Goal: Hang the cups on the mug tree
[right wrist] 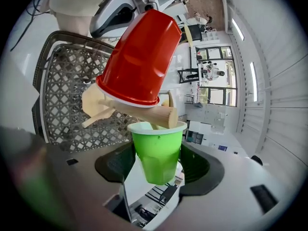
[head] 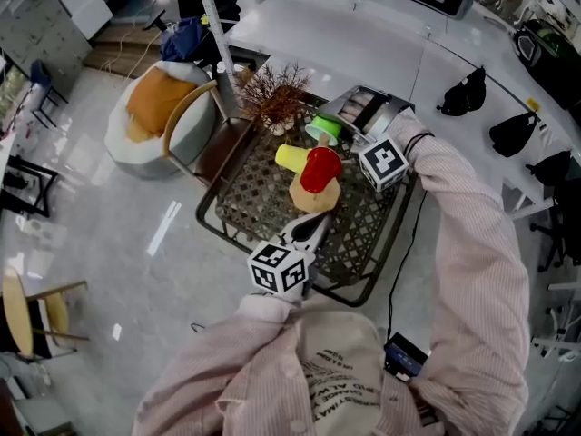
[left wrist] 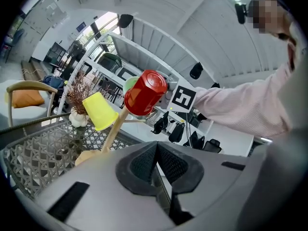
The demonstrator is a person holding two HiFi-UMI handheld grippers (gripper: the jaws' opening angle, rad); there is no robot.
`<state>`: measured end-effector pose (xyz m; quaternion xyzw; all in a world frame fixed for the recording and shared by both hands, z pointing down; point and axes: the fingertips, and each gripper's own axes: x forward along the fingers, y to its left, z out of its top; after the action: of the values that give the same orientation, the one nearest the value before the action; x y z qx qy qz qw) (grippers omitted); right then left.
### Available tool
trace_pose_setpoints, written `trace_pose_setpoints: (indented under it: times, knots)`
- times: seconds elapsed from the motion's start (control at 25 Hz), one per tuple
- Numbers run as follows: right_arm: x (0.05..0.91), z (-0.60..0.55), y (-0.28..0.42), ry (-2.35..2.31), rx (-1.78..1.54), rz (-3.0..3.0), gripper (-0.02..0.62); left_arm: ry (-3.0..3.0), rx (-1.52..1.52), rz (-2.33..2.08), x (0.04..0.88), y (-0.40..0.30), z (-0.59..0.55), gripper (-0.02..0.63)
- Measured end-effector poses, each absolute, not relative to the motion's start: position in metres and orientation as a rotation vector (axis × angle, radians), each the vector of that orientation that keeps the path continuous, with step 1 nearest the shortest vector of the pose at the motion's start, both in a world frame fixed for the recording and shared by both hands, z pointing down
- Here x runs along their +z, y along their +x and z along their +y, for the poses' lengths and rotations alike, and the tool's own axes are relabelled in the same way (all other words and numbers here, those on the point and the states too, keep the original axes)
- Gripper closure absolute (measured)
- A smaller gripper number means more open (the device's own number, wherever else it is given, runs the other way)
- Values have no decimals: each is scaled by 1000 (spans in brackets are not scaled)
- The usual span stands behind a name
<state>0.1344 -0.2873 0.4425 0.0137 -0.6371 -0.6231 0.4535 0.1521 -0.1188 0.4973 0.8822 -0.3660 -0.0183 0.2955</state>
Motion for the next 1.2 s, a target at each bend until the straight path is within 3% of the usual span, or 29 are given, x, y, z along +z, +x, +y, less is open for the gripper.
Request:
trace_pose_setpoints:
  times: [1.2]
  knots:
    - [424,-277,159,337,-1380,-1743,310,2364,-70,-958,489,163,-111,607]
